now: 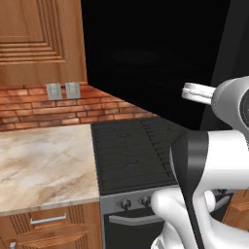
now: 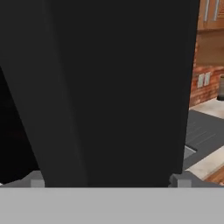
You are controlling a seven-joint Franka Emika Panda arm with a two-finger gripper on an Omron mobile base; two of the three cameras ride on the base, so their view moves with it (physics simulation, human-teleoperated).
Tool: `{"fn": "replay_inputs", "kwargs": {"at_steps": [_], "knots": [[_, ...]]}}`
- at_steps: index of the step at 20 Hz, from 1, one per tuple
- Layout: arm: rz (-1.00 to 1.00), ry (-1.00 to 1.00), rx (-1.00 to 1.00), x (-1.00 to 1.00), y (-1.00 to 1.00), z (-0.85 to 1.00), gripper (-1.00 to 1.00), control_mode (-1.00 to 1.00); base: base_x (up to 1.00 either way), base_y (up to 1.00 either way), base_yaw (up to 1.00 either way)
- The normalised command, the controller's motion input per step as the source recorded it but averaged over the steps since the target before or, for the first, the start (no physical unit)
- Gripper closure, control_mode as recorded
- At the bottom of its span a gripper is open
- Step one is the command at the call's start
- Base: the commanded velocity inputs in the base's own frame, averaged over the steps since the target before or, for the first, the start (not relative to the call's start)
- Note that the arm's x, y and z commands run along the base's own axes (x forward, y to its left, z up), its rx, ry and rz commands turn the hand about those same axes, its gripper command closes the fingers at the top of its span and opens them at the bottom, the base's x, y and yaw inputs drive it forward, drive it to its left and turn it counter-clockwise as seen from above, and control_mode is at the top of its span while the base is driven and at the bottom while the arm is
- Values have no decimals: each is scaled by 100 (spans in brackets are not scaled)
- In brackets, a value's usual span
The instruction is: Pick the cheese from the counter and place it in the microwave. Then turn on the microwave.
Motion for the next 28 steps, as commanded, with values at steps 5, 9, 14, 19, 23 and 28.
{"fn": "replay_inputs", "kwargs": {"at_steps": [5,9,14,19,23,28], "knots": [[0,0,2,-100,-36,44,-100,-100,0,0,0],[-1,0,3,-100,-47,42,-100,-100,0,0,0],[-16,3,0,-100,-58,29,-100,-100,0,0,0],[-6,0,1,-100,-42,31,-100,-100,0,0,0],[-2,0,0,-86,-6,26,-100,-100,0,0,0],[15,-1,0,-25,30,27,-100,-100,0,0,0]]}}
